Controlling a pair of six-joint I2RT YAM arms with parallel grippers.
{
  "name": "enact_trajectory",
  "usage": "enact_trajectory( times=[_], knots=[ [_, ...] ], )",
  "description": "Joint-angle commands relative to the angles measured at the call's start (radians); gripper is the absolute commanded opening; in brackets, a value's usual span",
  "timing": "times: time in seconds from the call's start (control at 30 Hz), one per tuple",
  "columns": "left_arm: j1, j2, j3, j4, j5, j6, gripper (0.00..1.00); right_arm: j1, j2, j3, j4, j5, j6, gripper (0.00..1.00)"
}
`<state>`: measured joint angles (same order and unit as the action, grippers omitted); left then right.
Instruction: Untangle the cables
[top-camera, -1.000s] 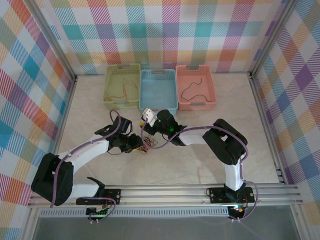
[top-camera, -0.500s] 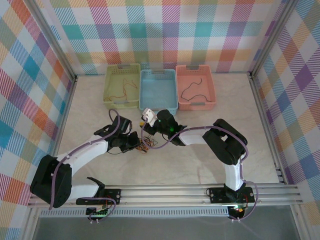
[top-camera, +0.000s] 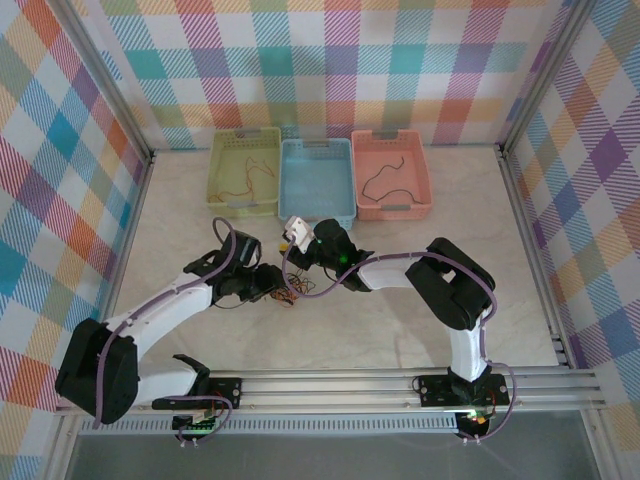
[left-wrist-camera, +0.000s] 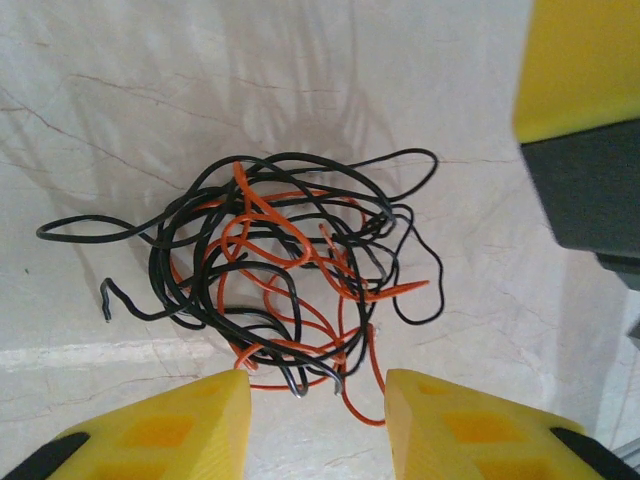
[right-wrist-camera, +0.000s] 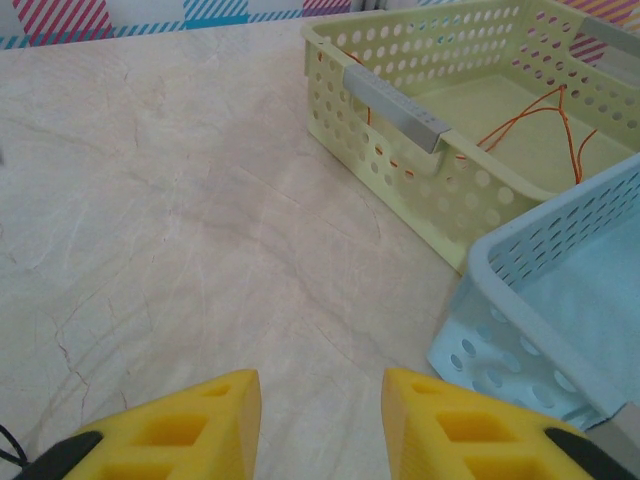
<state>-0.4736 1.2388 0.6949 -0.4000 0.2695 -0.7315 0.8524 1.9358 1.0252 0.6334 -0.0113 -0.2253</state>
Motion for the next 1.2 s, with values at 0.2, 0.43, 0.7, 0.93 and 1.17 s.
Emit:
enact_trajectory(
  times=[0.2, 0.43, 0.7, 0.93, 1.17],
  knots=[
    [-0.015, 0.077, 0.023, 0.048, 0.019, -0.031, 0.36, 0.0, -0.037, 0.015, 0.006, -0.01, 0.003, 0.38],
    [-0.026, 0.094, 0.035, 0.034, 0.015, -0.015, 0.25, 0.0, -0.035, 0.016, 0.005, -0.015, 0.003, 0.38],
    [-0.028, 0.079, 0.034, 0.006, -0.006, 0.005, 0.09, 0.0, -0.034, 0.018, 0.005, -0.015, 0.003, 0.38],
    [-0.027, 0.025, 0.047, -0.043, -0.04, 0.054, 0.0, 0.0, -0.036, 0.016, 0.005, -0.013, 0.003, 0.38],
    [-0.028, -0.095, 0.06, -0.037, 0.047, 0.167, 0.0, 0.001, -0.047, 0.001, 0.026, -0.016, 0.004, 0.38]
  ],
)
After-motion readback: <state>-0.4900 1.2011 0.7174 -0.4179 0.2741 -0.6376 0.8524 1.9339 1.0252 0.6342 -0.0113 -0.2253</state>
